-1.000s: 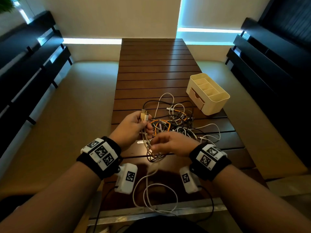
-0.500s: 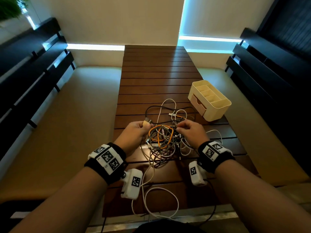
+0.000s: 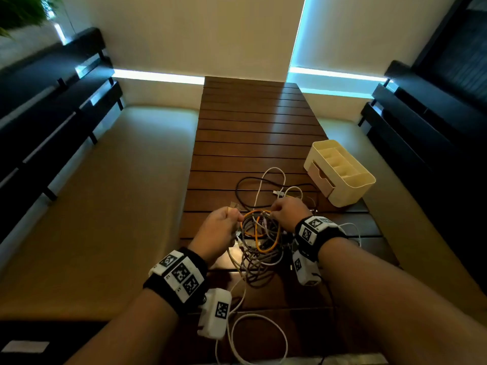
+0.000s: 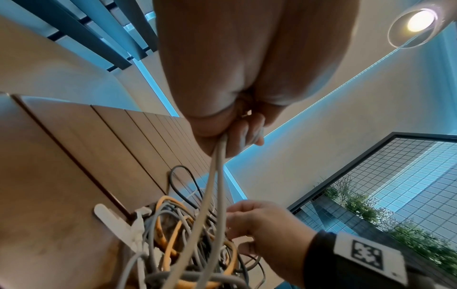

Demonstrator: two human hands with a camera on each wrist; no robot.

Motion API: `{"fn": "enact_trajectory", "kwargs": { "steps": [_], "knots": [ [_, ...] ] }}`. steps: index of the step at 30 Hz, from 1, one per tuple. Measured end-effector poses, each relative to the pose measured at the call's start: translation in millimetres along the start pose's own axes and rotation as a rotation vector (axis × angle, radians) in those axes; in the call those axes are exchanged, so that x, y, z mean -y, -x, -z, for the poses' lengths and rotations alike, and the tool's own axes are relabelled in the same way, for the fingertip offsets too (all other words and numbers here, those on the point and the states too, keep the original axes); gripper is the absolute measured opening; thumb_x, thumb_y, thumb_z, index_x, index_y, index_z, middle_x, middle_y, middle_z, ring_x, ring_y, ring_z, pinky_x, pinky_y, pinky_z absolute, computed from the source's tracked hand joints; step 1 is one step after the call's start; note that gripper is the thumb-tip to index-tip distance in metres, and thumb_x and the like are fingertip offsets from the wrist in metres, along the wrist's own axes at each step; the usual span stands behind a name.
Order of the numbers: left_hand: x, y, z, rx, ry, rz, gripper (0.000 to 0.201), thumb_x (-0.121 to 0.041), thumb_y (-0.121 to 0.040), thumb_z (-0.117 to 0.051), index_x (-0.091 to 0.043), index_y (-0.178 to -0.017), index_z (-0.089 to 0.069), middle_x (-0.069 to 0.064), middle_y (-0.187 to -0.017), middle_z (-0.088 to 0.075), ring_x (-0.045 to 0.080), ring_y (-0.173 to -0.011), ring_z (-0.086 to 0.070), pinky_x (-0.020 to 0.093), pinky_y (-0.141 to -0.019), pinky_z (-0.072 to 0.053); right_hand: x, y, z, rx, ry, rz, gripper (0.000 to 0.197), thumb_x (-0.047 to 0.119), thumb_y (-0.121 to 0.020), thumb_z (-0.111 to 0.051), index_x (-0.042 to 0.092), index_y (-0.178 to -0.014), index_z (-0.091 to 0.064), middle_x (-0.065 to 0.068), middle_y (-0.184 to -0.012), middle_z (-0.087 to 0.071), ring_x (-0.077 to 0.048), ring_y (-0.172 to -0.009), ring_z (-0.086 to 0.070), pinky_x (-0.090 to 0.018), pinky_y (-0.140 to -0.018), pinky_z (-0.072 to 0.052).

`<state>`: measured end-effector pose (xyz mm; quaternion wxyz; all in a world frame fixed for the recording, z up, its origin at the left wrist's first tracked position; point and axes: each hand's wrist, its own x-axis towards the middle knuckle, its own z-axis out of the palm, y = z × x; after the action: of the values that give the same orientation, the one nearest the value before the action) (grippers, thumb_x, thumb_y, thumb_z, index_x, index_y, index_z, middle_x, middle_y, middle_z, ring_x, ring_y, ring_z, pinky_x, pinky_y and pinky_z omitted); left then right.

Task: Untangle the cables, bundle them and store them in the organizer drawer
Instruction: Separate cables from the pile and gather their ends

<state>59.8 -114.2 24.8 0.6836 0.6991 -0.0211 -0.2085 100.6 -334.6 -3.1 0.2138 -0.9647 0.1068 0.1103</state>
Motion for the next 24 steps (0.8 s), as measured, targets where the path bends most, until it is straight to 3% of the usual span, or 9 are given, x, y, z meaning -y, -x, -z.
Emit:
{"fn": "enact_trajectory", "kwargs": {
  "steps": [5,8,9,12,15,16,18,21,24],
  "knots": [
    [-2.8,-0.8,15.3,-0.01,0.024,-0.017,0.029,-0.025,-0.107,-0.036,-0.011,-0.091,-0.057,-0.011,-0.055,-0.04,0.005,-0.046,-0.032,0.023,-0.048,-0.03,-1.3,-8.9,-0.9,0.156,-0.085,-0.091,0.02,0.028,-0.097,-0.061,0.014,-0.111,-0.066,-0.005,-0.101,-0.067,-0.02,-0.089,-0.067,-0.038,-0.081,-0.06],
    [-1.1,-0.7,20.0,-0.028,0.025,-0.015,0.028,-0.023,-0.107,-0.036,-0.01,-0.092,-0.056,-0.007,-0.058,-0.039,0.006,-0.047,-0.032,0.025,-0.049,-0.029,3.5,-10.4,13.9,0.309,-0.649,-0.137,0.013,0.008,-0.1,-0.055,0.005,-0.109,-0.062,-0.012,-0.095,-0.066,-0.023,-0.08,-0.065,-0.031,-0.062,-0.06],
    [0.1,-1.1,20.4,-0.03,0.027,-0.013,0.028,-0.023,-0.107,-0.037,-0.009,-0.092,-0.056,-0.006,-0.059,-0.039,0.007,-0.047,-0.032,0.026,-0.049,-0.029,1.3,-13.6,18.8,0.241,-0.71,-0.117,0.012,0.007,-0.099,-0.056,0.004,-0.107,-0.064,-0.014,-0.097,-0.067,-0.026,-0.082,-0.067,-0.033,-0.064,-0.06],
    [3.0,-4.6,18.9,-0.027,0.022,-0.003,0.028,-0.023,-0.107,-0.037,-0.009,-0.093,-0.056,-0.006,-0.058,-0.038,0.009,-0.049,-0.03,0.028,-0.049,-0.028,-15.9,-27.4,27.0,-0.179,-0.374,-0.043,0.012,0.019,-0.094,-0.061,0.014,-0.093,-0.072,-0.006,-0.095,-0.072,-0.023,-0.087,-0.069,-0.039,-0.079,-0.059],
    [3.7,-9.0,15.0,-0.013,0.0,-0.016,0.028,-0.023,-0.107,-0.038,-0.01,-0.092,-0.057,-0.006,-0.057,-0.038,0.011,-0.051,-0.03,0.03,-0.051,-0.027,-36.5,-33.4,28.8,-0.432,-0.198,-0.113,0.019,0.023,-0.092,-0.061,0.014,-0.107,-0.069,-0.007,-0.113,-0.061,-0.026,-0.109,-0.058,-0.037,-0.093,-0.048],
    [3.7,-9.9,13.5,-0.013,-0.006,-0.018,0.028,-0.023,-0.107,-0.038,-0.011,-0.091,-0.058,-0.006,-0.058,-0.038,0.012,-0.051,-0.03,0.03,-0.051,-0.028,-41.7,-33.7,27.9,-0.4,-0.186,-0.175,0.027,0.026,-0.094,-0.061,0.013,-0.117,-0.065,-0.01,-0.123,-0.057,-0.029,-0.117,-0.054,-0.039,-0.099,-0.045],
    [3.6,-11.1,11.1,-0.017,-0.019,-0.02,0.028,-0.024,-0.107,-0.038,-0.011,-0.091,-0.058,-0.005,-0.058,-0.038,0.012,-0.05,-0.03,0.03,-0.051,-0.027,-49.6,-33.8,20.7,-0.166,-0.173,-0.264,0.035,0.029,-0.098,-0.056,0.01,-0.127,-0.061,-0.015,-0.132,-0.055,-0.032,-0.121,-0.053,-0.039,-0.101,-0.042],
    [4.2,-12.0,7.3,-0.011,-0.036,-0.017,0.029,-0.025,-0.107,-0.039,-0.013,-0.091,-0.059,-0.005,-0.058,-0.039,0.012,-0.051,-0.031,0.03,-0.051,-0.027,-56.6,-28.6,4.1,0.1,-0.417,-0.211,0.025,0.033,-0.097,-0.057,0.017,-0.106,-0.074,-0.01,-0.114,-0.071,-0.028,-0.105,-0.064,-0.044,-0.099,-0.049],
    [2.4,-12.6,1.7,-0.002,-0.06,-0.025,0.029,-0.026,-0.106,-0.039,-0.014,-0.091,-0.06,-0.006,-0.059,-0.039,0.012,-0.052,-0.032,0.029,-0.051,-0.028,-55.8,-20.7,1.6,0.138,-0.913,-0.199,0.02,0.03,-0.094,-0.062,0.016,-0.097,-0.076,-0.012,-0.102,-0.076,-0.028,-0.094,-0.071,-0.054,-0.099,-0.051]
  ]
}}
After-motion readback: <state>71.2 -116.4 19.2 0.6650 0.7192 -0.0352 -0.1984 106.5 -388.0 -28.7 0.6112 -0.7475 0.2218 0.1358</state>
